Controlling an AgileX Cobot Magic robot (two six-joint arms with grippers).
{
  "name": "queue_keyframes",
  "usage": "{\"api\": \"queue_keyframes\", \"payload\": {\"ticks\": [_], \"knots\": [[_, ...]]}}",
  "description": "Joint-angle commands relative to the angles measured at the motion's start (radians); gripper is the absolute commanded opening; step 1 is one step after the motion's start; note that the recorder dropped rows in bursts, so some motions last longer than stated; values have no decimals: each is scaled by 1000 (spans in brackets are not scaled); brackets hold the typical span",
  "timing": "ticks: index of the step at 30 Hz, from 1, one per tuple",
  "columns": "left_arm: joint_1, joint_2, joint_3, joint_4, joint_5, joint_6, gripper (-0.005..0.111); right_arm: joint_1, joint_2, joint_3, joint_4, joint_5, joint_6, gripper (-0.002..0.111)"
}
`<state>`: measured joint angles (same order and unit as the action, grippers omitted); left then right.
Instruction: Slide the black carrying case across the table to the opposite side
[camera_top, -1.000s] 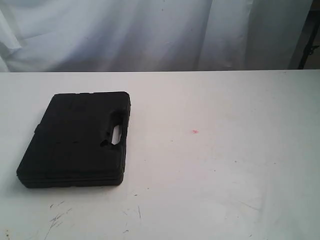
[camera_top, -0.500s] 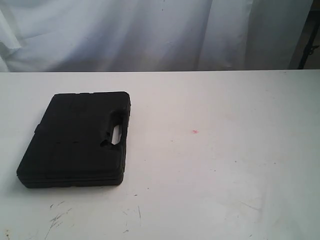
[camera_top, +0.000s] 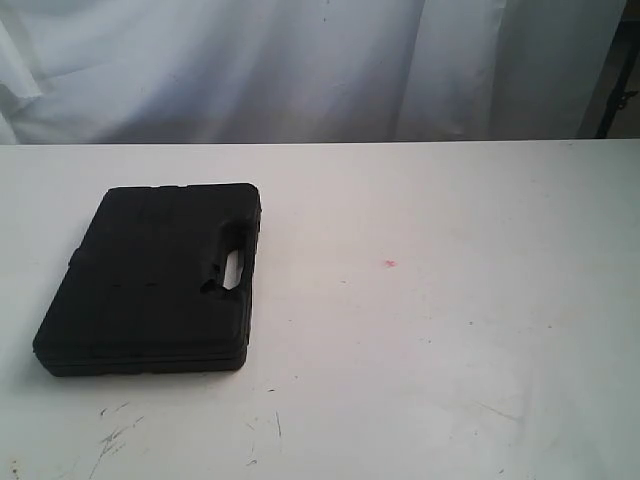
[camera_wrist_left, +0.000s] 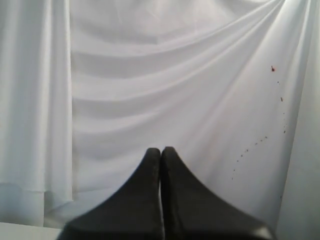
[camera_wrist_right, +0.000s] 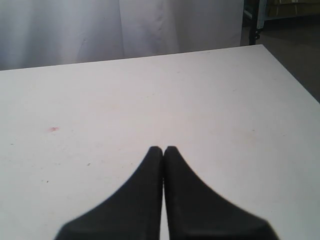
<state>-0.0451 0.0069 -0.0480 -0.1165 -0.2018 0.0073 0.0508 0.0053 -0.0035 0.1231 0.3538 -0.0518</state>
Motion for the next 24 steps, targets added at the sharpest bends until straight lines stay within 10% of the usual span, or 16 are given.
{"api": "queue_keyframes", "payload": {"ticks": [1, 7, 14, 24], "knots": [[-5, 86, -140, -15, 35, -7, 0, 2, -5, 3, -2, -8, 0, 0], [-5, 358, -387, -15, 70, 5, 0, 2, -5, 3, -2, -8, 0, 0], [-5, 720, -673, -15, 458, 5, 0, 2, -5, 3, -2, -8, 0, 0], [-5, 1029, -730, -15, 596, 5, 0, 2, -5, 3, -2, -8, 0, 0]]}}
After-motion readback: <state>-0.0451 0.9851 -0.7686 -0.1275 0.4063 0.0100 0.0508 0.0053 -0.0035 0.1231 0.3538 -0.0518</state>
